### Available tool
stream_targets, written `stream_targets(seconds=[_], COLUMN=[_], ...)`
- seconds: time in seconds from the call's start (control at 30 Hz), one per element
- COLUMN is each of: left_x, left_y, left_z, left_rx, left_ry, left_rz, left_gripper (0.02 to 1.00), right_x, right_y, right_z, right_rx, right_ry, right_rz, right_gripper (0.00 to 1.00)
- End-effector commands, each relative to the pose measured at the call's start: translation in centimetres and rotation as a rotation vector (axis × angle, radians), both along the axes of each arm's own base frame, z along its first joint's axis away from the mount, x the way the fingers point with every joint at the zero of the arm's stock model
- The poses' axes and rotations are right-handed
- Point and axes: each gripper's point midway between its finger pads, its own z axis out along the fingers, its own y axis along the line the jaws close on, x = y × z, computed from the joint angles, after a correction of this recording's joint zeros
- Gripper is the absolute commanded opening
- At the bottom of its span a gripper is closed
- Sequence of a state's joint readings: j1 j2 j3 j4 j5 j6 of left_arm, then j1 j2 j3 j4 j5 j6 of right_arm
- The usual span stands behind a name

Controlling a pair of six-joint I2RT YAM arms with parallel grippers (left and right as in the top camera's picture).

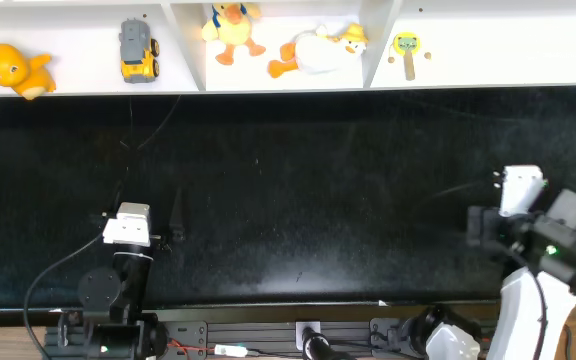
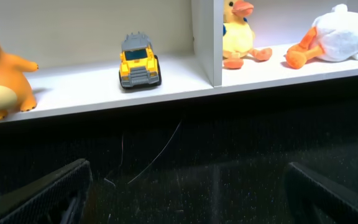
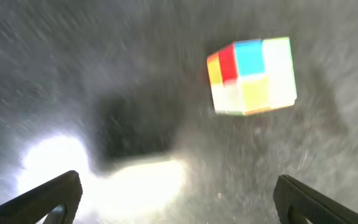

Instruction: Store Toys

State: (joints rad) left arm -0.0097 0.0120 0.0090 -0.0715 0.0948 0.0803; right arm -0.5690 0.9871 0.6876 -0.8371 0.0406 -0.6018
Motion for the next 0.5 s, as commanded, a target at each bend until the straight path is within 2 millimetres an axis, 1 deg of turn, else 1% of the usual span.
stream_targets(seconds=[0.03, 0.27, 0.4, 0.5], left_x=[-0.1, -0.1, -0.1, -0.1], left_y=[-0.3, -0.3, -0.3, -0.3], left_z=[0.0, 0.0, 0.0, 0.0], left_rx=[-0.01, -0.01, -0.01, -0.01], left_ry=[-0.002, -0.002, -0.002, -0.002], left_rz=[-0.014, -0.014, -0.014, -0.015], left_gripper=[0.998, 0.996, 0.998, 0.998], right_x=[0.1, 0.2, 0.2, 0.7], right_y=[-1.4, -5.1, -7.1, -8.1], right_z=[-0.6, 0.6, 0.6, 0.5], right_rx=[0.061, 0.075, 0.107, 0.117], right_ry=[0.009, -0.029, -0.04, -0.033], right_rz=[0.06, 0.034, 0.008, 0.007], right_gripper=[0.996, 0.998, 0.996, 1.0])
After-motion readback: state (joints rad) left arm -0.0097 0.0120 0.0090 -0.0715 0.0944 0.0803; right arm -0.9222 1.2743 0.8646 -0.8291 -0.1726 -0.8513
